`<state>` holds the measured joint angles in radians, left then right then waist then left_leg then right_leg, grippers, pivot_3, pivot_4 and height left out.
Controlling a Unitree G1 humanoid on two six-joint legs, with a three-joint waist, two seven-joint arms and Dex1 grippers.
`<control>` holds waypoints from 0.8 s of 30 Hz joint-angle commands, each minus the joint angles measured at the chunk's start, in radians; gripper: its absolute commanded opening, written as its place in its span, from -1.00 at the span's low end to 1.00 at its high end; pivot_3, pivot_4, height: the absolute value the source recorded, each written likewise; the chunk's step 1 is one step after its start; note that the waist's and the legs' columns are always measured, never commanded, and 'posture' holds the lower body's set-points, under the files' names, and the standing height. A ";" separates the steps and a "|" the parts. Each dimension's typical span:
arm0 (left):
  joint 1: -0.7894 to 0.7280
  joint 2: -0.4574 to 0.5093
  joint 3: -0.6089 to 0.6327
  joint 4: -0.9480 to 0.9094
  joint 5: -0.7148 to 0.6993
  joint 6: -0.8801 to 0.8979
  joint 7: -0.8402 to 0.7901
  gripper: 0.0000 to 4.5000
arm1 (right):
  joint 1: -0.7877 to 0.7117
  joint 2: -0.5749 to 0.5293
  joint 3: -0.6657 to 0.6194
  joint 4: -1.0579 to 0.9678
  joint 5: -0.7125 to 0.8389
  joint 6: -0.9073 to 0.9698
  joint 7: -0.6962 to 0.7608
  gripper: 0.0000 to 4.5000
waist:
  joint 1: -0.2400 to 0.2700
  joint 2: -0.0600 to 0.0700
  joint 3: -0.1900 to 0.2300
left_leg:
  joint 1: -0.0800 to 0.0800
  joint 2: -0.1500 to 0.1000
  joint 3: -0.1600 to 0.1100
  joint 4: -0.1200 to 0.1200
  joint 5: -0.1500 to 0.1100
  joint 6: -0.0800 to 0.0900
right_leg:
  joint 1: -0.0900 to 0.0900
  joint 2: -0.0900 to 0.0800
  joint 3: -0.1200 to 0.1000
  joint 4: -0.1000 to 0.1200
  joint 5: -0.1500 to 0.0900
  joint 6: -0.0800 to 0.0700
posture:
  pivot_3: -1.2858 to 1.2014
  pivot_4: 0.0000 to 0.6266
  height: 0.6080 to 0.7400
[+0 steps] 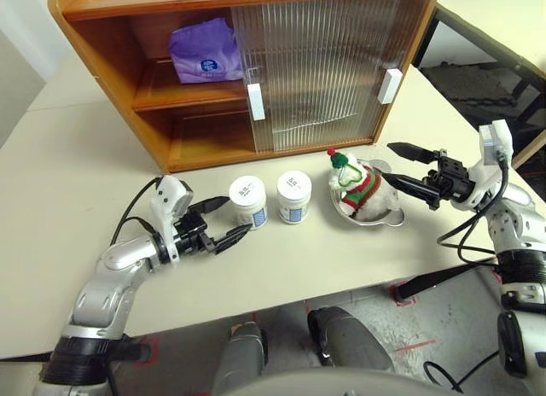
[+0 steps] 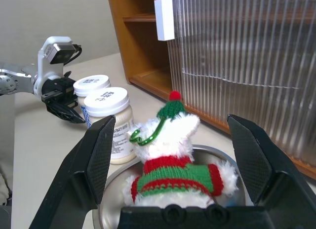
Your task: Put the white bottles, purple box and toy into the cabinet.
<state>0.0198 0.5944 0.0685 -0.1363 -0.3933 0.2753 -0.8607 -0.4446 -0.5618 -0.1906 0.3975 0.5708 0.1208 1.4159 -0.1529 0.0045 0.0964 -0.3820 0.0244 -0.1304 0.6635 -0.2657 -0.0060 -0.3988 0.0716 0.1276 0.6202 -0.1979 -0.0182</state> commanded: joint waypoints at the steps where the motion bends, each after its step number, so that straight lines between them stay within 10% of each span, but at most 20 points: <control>1: -0.022 -0.016 -0.038 0.048 0.032 -0.019 -0.007 0.99 | 0.016 -0.001 0.000 -0.020 -0.004 -0.001 -0.005 1.00 | 0.000 0.000 0.000 | 0.000 0.000 0.000 0.000 0.000 0.000 | 0.000 0.000 0.000 0.000 0.000 0.000 | -0.14 -0.71 1.00; 9: -0.062 -0.046 -0.098 0.095 0.073 -0.015 -0.008 0.99 | 0.032 -0.002 -0.001 -0.035 -0.001 0.000 -0.015 1.00 | -0.003 0.000 0.000 | 0.001 -0.001 0.000 0.003 0.000 0.000 | 0.003 0.000 0.000 0.000 0.000 0.002 | -0.15 -0.70 1.00; 14: -0.055 -0.073 -0.087 0.098 0.063 -0.024 0.016 0.40 | 0.035 -0.005 -0.001 -0.040 0.000 0.004 -0.016 1.00 | -0.006 0.001 -0.001 | 0.001 -0.001 0.000 0.004 0.000 0.000 | 0.004 0.000 0.000 0.000 -0.001 0.005 | -0.14 -0.69 1.00; 24: -0.090 -0.111 0.069 0.123 0.038 -0.107 0.132 0.40 | 0.027 -0.005 0.005 -0.030 -0.004 0.006 -0.010 1.00 | -0.004 0.000 0.000 | 0.001 -0.001 0.000 0.006 0.000 0.000 | 0.005 0.001 0.000 0.000 -0.002 0.008 | -0.14 -0.67 1.00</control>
<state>-0.0493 0.4890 0.0836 -0.0321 -0.3561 0.2120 -0.7683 -0.4168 -0.5628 -0.1906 0.3648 0.5722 0.1218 1.4024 -0.1568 0.0047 0.0961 -0.3808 0.0228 -0.1305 0.6693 -0.2652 -0.0057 -0.3941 0.0726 0.1274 0.6205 -0.2000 -0.0103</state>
